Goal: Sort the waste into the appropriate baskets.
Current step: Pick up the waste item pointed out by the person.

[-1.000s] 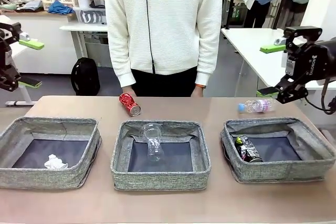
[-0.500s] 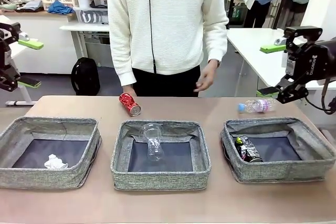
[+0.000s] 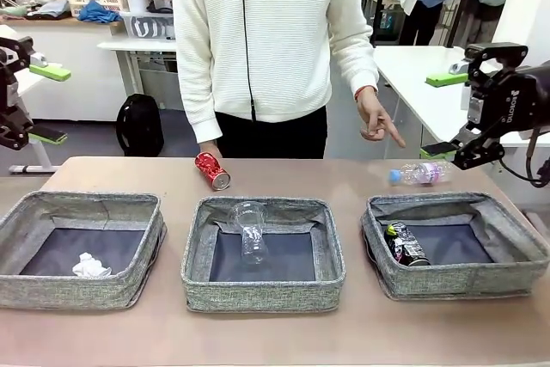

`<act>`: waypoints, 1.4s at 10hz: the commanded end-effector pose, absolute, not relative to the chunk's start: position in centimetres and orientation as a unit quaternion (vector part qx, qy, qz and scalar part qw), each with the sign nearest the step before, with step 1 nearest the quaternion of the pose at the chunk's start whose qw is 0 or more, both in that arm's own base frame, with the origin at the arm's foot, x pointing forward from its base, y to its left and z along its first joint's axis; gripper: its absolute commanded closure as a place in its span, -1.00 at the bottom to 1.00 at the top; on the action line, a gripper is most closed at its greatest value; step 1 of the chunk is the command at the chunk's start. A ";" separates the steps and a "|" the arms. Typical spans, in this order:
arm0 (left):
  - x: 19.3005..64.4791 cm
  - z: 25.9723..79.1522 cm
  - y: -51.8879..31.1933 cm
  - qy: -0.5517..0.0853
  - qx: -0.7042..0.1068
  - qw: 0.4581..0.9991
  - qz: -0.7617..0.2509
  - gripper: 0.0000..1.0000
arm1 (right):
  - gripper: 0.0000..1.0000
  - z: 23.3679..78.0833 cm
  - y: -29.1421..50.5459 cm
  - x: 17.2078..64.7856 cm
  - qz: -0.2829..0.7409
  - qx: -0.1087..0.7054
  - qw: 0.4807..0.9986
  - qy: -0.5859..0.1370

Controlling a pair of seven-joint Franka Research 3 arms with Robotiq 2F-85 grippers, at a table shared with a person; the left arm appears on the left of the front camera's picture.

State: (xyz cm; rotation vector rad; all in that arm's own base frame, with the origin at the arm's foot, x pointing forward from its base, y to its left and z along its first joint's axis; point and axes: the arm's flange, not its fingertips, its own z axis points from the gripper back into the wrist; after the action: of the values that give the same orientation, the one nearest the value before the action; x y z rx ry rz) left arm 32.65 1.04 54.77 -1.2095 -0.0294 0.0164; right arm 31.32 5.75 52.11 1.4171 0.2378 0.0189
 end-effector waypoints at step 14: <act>32.5 54.8 1.4 -0.014 -0.566 0.825 -0.002 -1.00 | -1.00 48.5 2.4 44.0 -0.455 0.039 0.839 -0.296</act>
State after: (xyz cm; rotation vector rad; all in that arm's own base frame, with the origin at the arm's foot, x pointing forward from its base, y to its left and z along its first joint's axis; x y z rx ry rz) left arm 32.74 1.09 54.64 -1.2116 -0.0241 0.0178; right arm 43.45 1.84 49.77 0.8314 -0.4774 -0.3973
